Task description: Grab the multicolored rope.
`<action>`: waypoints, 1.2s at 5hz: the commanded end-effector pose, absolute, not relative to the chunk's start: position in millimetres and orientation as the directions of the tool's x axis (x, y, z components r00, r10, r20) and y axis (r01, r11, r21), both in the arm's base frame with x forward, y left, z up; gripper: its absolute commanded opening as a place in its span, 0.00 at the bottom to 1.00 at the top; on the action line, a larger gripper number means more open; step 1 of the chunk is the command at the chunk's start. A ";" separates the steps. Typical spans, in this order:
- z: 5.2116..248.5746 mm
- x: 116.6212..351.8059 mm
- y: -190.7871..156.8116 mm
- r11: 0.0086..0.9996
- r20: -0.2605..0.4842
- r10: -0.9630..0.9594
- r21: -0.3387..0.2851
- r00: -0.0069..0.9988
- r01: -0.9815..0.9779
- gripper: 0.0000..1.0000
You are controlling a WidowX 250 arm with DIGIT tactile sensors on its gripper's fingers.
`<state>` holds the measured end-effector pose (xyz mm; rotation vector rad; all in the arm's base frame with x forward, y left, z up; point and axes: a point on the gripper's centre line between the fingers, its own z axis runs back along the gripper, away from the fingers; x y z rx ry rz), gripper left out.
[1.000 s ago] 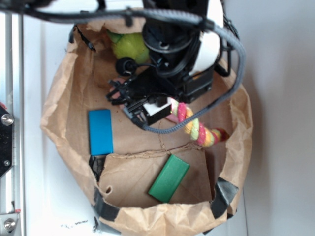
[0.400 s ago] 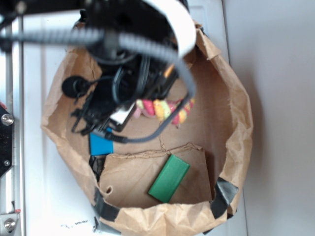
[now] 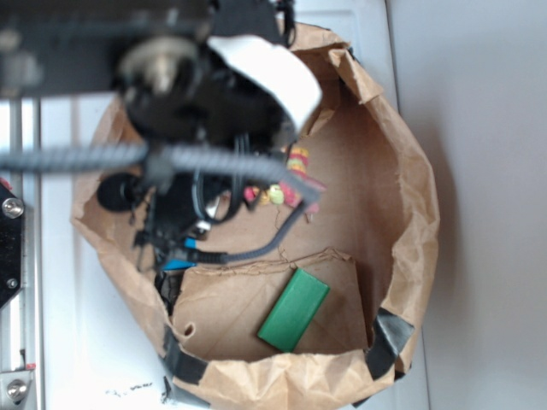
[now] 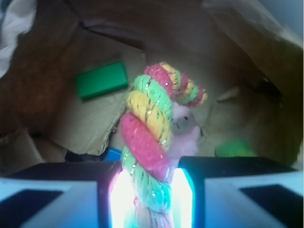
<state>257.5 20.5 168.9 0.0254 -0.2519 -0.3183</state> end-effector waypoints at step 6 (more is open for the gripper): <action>214.6 276.8 -4.0 1.000 0.275 -0.009 0.014 0.962 0.005 0.00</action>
